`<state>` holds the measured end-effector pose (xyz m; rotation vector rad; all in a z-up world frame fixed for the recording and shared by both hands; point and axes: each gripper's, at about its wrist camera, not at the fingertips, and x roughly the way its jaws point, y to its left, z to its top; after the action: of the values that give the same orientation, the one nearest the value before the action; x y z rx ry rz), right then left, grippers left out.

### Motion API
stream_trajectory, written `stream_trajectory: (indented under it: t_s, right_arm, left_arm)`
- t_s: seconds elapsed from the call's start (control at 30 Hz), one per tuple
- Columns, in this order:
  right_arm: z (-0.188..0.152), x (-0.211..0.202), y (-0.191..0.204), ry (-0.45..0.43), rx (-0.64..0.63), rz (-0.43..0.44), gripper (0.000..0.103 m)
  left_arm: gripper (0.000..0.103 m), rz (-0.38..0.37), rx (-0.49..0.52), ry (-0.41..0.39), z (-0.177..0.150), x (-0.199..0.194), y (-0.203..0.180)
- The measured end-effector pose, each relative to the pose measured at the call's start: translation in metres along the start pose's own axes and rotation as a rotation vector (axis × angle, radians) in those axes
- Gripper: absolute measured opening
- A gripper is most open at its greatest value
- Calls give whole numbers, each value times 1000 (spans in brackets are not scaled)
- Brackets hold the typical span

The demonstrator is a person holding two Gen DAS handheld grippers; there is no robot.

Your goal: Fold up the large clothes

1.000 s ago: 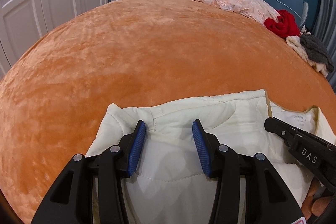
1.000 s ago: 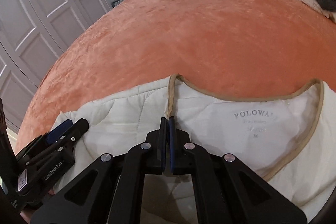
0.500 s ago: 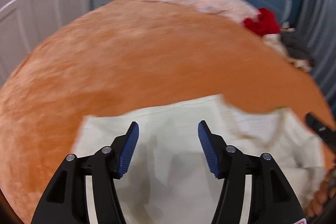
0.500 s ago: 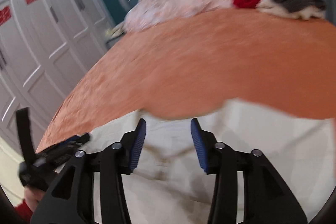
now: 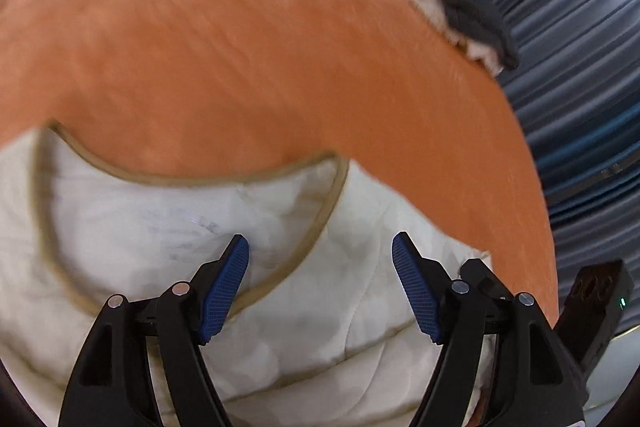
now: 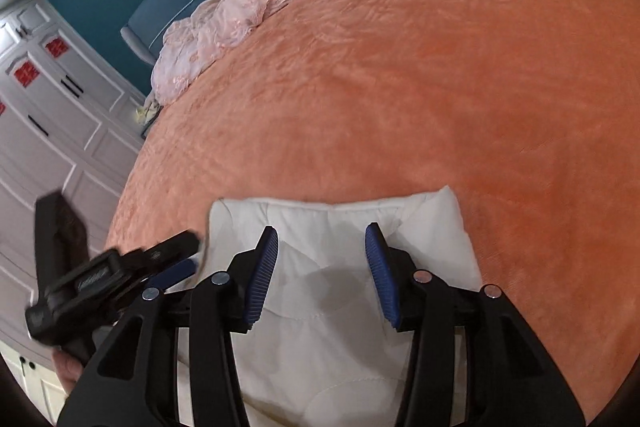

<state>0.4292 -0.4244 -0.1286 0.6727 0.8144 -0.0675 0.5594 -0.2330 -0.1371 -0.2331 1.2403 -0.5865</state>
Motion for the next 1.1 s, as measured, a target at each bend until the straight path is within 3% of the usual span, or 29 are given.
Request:
stream_trajectory:
  t_s: [0.03, 0.07, 0.1, 0.17, 0.33, 0.47, 0.6, 0.77, 0.87, 0.93, 1.0, 1.1]
  right_arm:
    - [-3, 3, 0, 3, -11, -4, 45]
    - [-5, 6, -1, 5, -17, -5, 45]
    - [-5, 7, -1, 3, -19, -6, 45]
    - [-7, 8, -1, 5, -19, -7, 44]
    - [-6, 5, 10, -3, -84, -61, 42]
    - [-10, 22, 18, 36, -162, -152, 40]
    - [-16, 33, 29, 19, -256, -235, 40]
    - [-17, 33, 28, 11, -263, -233, 41]
    - [-10, 19, 32, 12, -252, -247, 42]
    - [-11, -9, 48, -69, -282, -265, 43]
    - [-15, -32, 74, -123, -334, -239, 44]
    - [-26, -27, 112, -94, -404, -188, 44]
  left_arm:
    - [68, 20, 14, -10, 0, 3, -2]
    - [60, 35, 27, -20, 0, 4, -3]
    - [35, 57, 57, -35, 0, 4, -7]
    - [1, 64, 106, -35, 1, 4, -12]
    - [0, 90, 172, -136, -4, -14, -21]
    - [0, 178, 230, -155, -13, -1, -23]
    - [2, 195, 217, -175, -22, 13, -13]
    - [11, 259, 234, -198, -27, 9, -19]
    - [11, 290, 184, -254, -35, -24, -15]
    - [11, 281, 184, -293, -41, -56, -8]
    - [11, 346, 198, -320, -43, -85, 7]
    - [11, 437, 182, -316, -41, -104, 34]
